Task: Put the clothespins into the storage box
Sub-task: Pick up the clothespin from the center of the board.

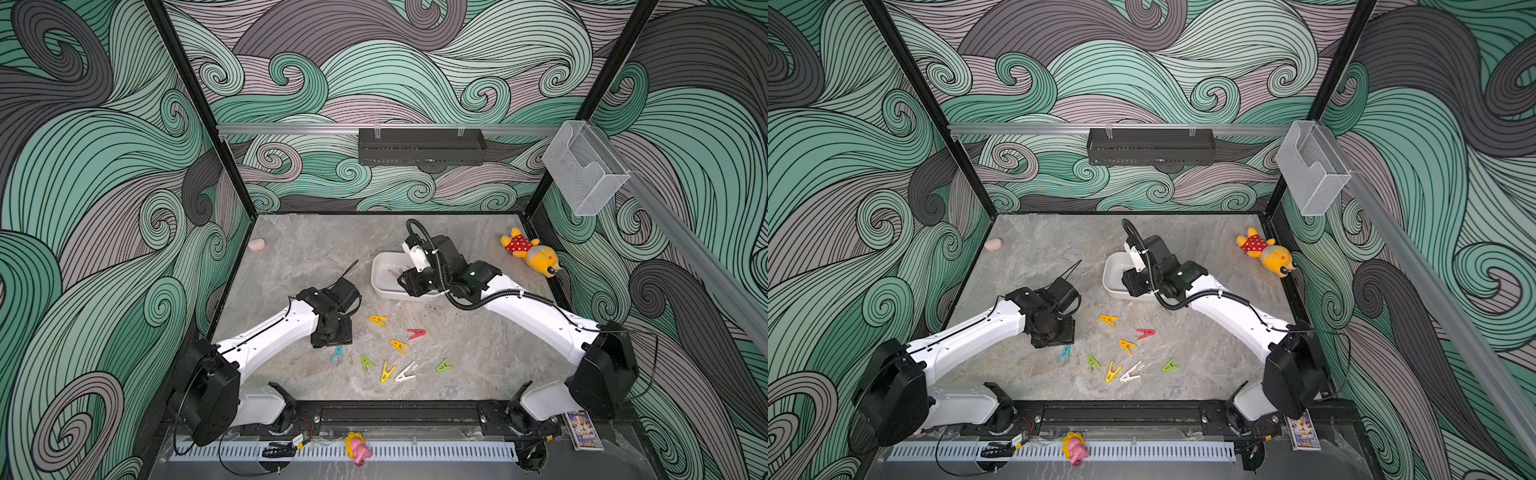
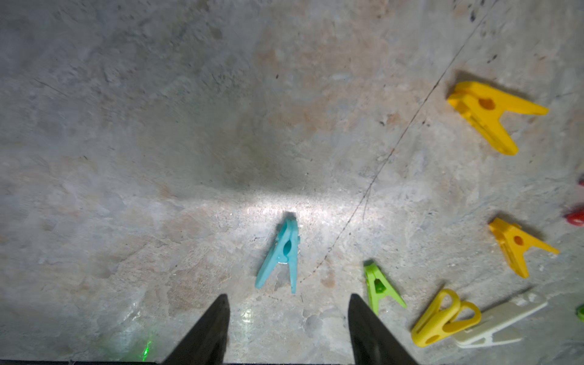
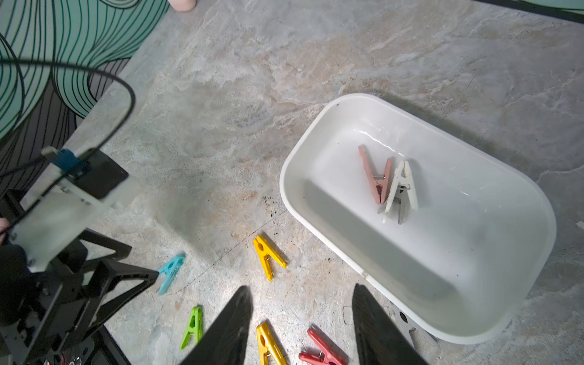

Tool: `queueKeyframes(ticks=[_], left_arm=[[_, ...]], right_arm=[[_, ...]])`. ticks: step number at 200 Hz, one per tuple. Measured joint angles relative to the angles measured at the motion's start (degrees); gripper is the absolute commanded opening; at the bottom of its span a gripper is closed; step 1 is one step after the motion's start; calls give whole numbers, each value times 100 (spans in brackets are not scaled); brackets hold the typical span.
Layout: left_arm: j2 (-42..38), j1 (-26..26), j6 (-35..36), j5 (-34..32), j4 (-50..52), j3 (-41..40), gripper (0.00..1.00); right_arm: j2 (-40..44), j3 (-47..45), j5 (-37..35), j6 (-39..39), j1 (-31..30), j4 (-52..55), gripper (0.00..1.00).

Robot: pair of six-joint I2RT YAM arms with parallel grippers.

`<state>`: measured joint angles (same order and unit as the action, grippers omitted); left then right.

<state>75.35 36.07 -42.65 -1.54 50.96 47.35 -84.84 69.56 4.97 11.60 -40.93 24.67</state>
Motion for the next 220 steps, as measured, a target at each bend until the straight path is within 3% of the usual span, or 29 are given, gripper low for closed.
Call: queueKeyframes(ticks=[55,220], left_arm=[[557,313,-306,50,-365,-175,54],[903,319,-428,-122,-870,-520,42]], right_arm=[[-116,-87,9,98,0,-177,54],[-240,-103,7,256,0,-308,54]])
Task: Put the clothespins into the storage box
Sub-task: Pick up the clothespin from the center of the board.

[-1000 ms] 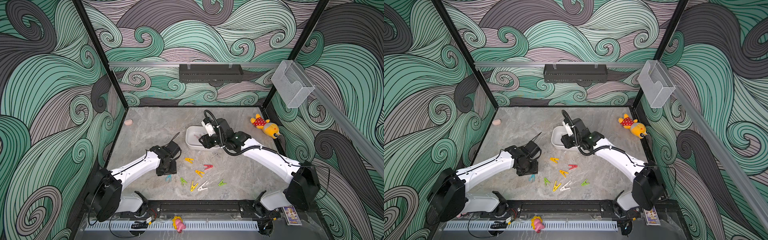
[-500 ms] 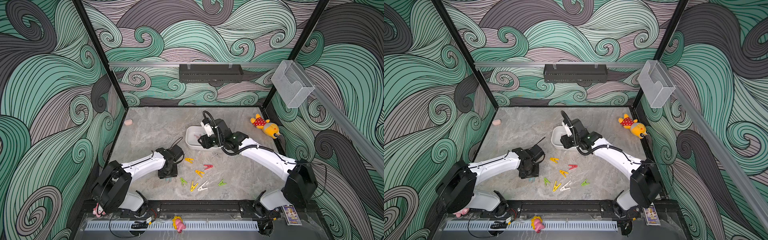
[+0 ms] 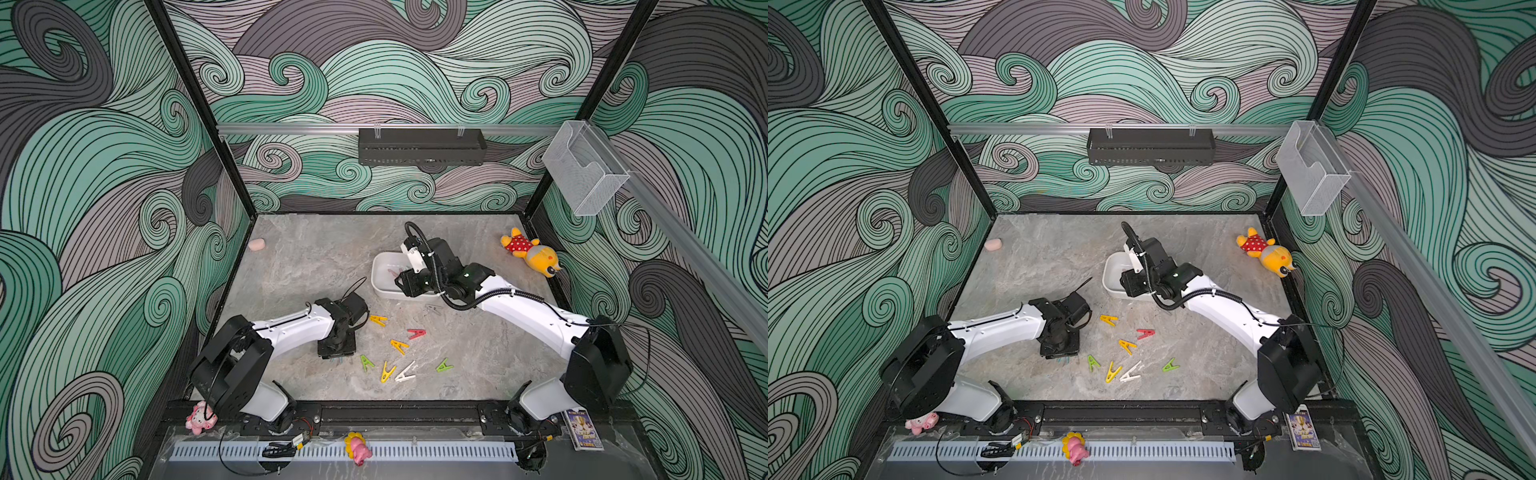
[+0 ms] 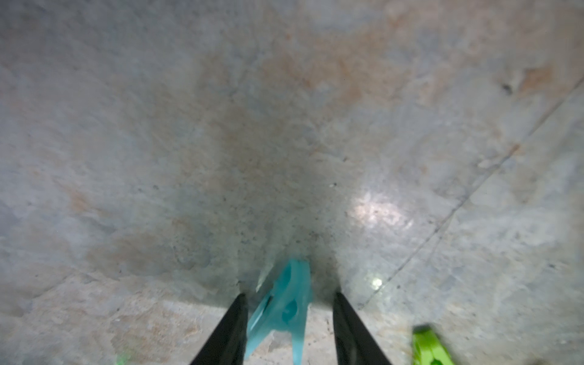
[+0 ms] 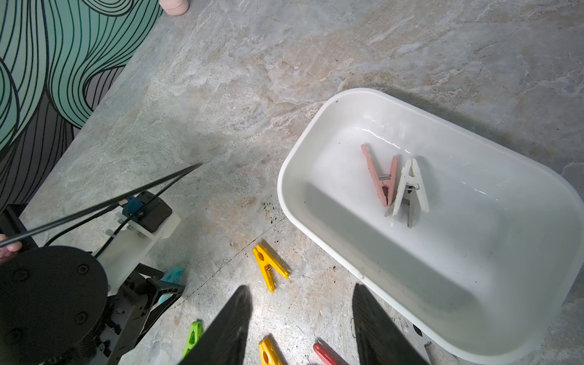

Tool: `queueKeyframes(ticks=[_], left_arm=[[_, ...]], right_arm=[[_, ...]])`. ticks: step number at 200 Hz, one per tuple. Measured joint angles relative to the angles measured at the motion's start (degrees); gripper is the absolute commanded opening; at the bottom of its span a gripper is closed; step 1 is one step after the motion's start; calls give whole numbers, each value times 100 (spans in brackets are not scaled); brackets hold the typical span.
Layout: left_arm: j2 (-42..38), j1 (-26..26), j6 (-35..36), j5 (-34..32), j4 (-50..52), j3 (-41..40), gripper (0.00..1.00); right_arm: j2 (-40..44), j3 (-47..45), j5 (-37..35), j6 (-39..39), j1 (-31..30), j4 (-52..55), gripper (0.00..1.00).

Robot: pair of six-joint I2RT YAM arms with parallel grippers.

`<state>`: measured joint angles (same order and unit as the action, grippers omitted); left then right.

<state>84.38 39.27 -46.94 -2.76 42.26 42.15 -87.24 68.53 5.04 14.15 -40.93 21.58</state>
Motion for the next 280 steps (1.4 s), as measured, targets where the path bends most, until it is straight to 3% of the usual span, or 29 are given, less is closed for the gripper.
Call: queueKeyframes(ticks=[106,195,236,280], left_arm=[[55,0,20,76,-72,35,26],[-55,0,24,55,85,74,18],[-734,-22,131,-66,424,649,18],[-789,-138,413,-20,284,1419,19]], right_arm=[[2,-46,-85,4,0,-348,54],[94,-267,-162,131,0,-492,54],[184,-345,-179,131,0,-492,54],[485,-509,-282,-35,0,-326,57]])
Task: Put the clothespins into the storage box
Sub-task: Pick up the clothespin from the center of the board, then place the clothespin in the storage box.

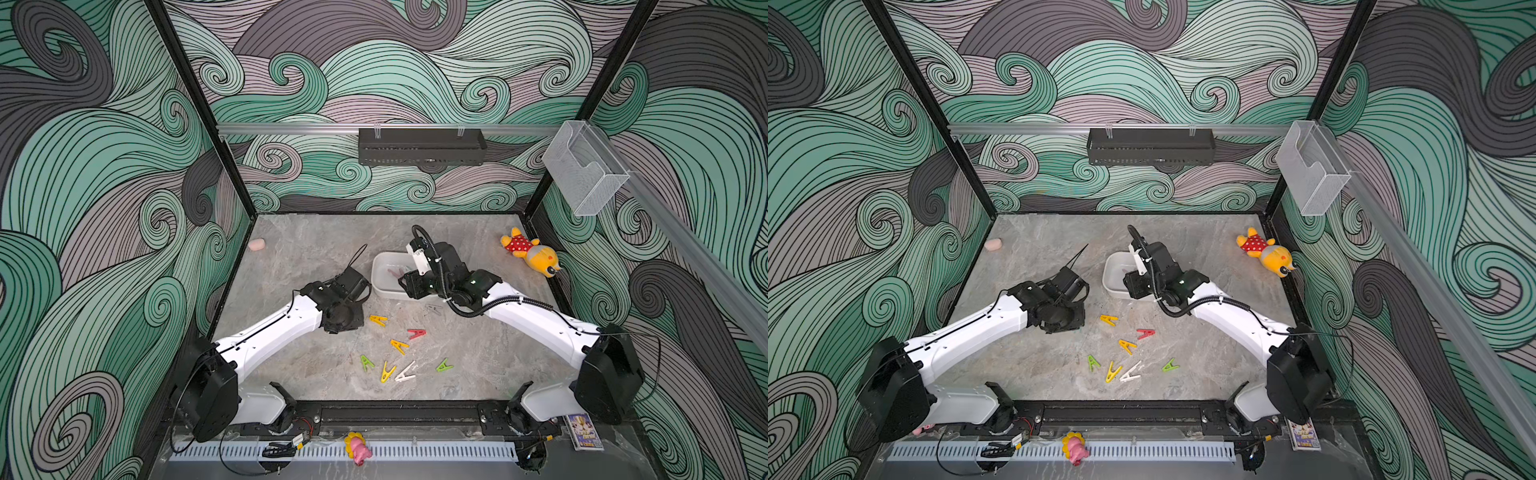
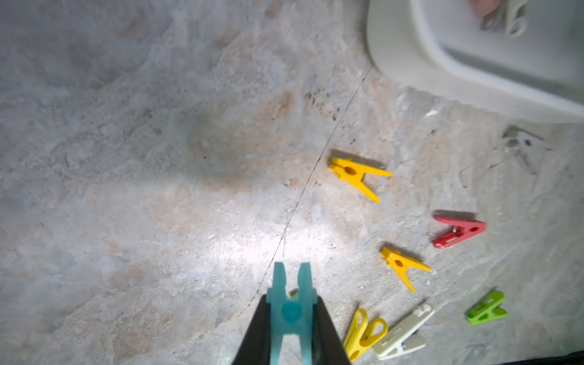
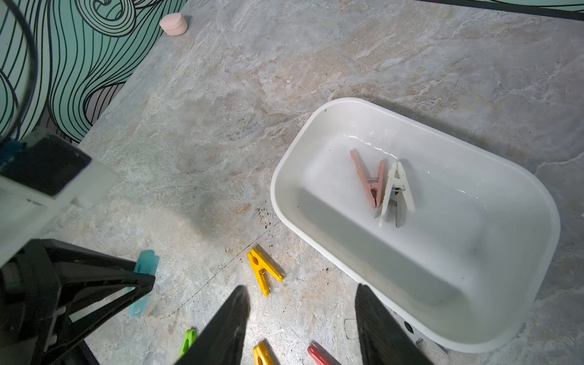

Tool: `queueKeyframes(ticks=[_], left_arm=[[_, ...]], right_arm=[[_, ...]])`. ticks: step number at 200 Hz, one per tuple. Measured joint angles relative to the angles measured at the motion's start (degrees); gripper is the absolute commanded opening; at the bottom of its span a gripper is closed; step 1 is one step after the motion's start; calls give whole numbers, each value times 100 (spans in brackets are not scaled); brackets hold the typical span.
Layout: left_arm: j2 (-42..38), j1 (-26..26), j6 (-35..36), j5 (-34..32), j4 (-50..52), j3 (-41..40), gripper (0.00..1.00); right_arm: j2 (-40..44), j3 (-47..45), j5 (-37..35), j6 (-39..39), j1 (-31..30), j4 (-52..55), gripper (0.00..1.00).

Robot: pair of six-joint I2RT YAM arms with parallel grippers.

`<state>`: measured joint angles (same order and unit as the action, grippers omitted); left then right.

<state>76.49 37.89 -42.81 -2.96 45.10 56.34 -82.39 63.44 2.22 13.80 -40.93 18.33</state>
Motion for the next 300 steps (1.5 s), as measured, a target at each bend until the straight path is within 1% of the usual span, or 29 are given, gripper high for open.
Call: queueKeyframes(ticks=[13,22,50,64,122,159,186,215,237,249,256,300], left_arm=[[164,-83,131,101,-109,278,19],[382,-146,251,166,-166,570,19],[1445,-306,627,455,-205,1864,19],[1880,-348,765,608,-273,2371,19],[3425,-417,1117,1224,-496,3797,19],[4199,-452,1163,1408,-584,4291,19],[4529,-479,1176,1419,-623,4439,20],[4645,-511,1180,1419,-634,4522,23],[4645,-551,1189,1416,-638,4544,30],[4645,-557,1200,1416,-645,4559,37],[4645,-562,1226,1416,-643,4566,39],[4645,-601,1305,1414,-601,4586,39]], right_arm=[[184,-118,-109,-120,0,96,58],[350,-225,-216,-203,0,212,61],[911,-560,-468,-380,7,527,62],[1080,-680,-505,-417,7,616,62],[1792,-1193,-629,-485,83,1010,69],[2024,-1357,-518,-400,424,1261,70],[2037,-1576,-378,-306,693,1360,72],[2039,-1856,-142,-267,892,1360,74],[1993,-1987,0,-264,1008,1268,75],[1906,-2011,44,-271,1032,1180,75],[1847,-2015,48,-271,1034,1123,75],[1432,-2022,22,-267,1075,855,75]])
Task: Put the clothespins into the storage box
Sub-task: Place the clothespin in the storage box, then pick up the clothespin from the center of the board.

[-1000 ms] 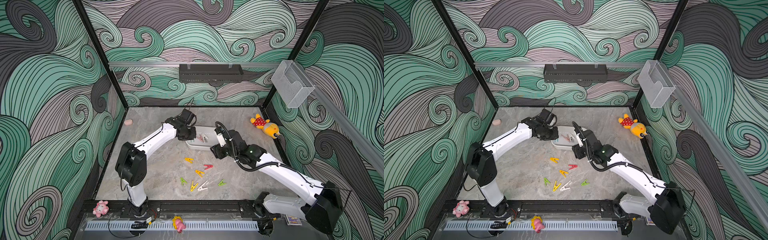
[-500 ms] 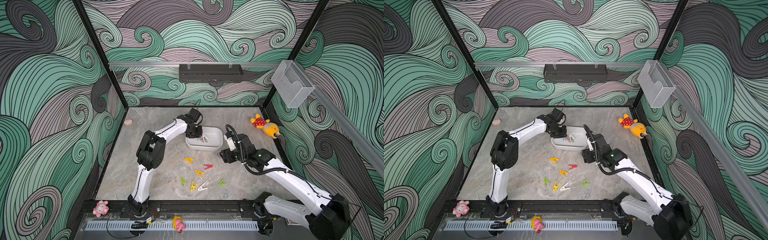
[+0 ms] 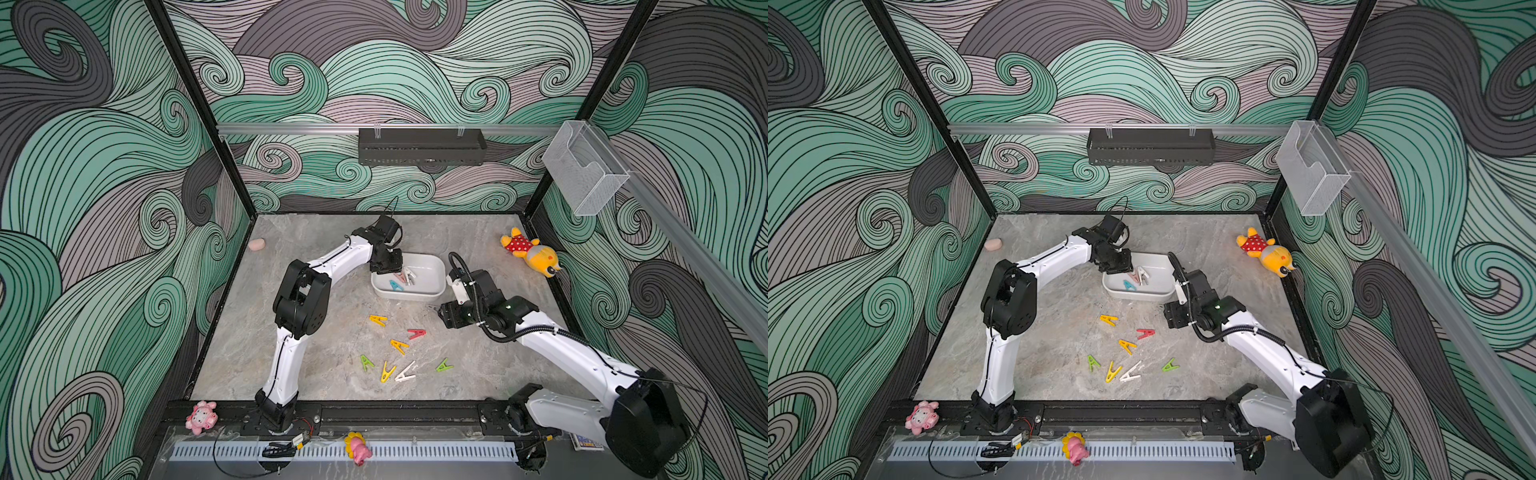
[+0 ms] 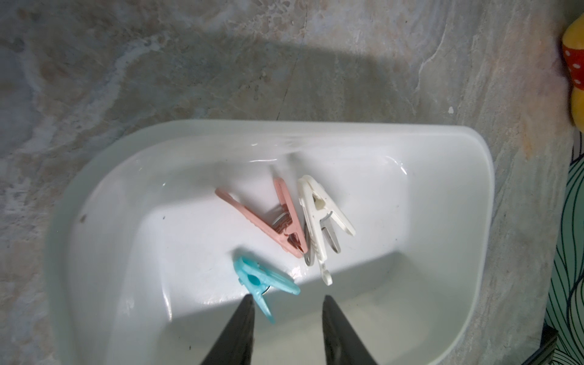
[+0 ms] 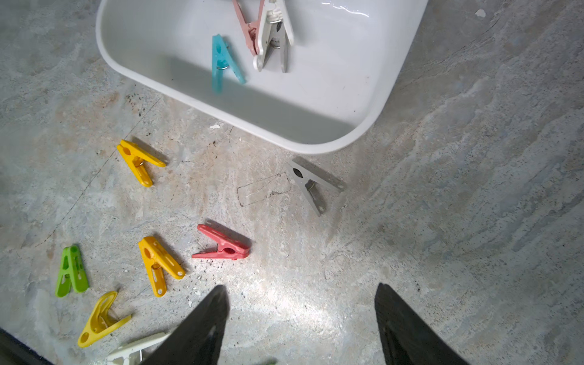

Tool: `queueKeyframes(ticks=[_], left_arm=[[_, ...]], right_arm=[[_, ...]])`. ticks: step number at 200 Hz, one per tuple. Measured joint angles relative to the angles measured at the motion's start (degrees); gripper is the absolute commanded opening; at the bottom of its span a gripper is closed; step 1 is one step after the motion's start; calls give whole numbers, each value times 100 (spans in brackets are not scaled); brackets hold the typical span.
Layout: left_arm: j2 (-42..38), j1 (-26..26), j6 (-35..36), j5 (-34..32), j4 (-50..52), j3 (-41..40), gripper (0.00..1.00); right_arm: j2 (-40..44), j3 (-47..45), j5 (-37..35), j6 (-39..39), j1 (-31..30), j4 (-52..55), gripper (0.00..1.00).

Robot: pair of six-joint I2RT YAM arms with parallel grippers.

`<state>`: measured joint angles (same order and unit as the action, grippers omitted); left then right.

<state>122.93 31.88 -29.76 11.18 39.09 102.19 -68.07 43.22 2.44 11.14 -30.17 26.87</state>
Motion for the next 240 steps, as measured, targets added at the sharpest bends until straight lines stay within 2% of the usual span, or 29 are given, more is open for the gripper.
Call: queueKeyframes(ticks=[52,125,198,240], left_arm=[[-107,-2,151,4,232,31,39],[-1257,-15,188,-2,306,-575,39],[-1290,-72,184,-2,275,-957,39],[-1290,-76,186,-2,278,-966,39]], right_arm=[[-302,-98,17,2,4,-643,74],[-1174,-271,122,20,4,-1445,73],[-1810,-319,129,24,4,-2015,71],[-2210,-195,232,46,4,-2199,64]])
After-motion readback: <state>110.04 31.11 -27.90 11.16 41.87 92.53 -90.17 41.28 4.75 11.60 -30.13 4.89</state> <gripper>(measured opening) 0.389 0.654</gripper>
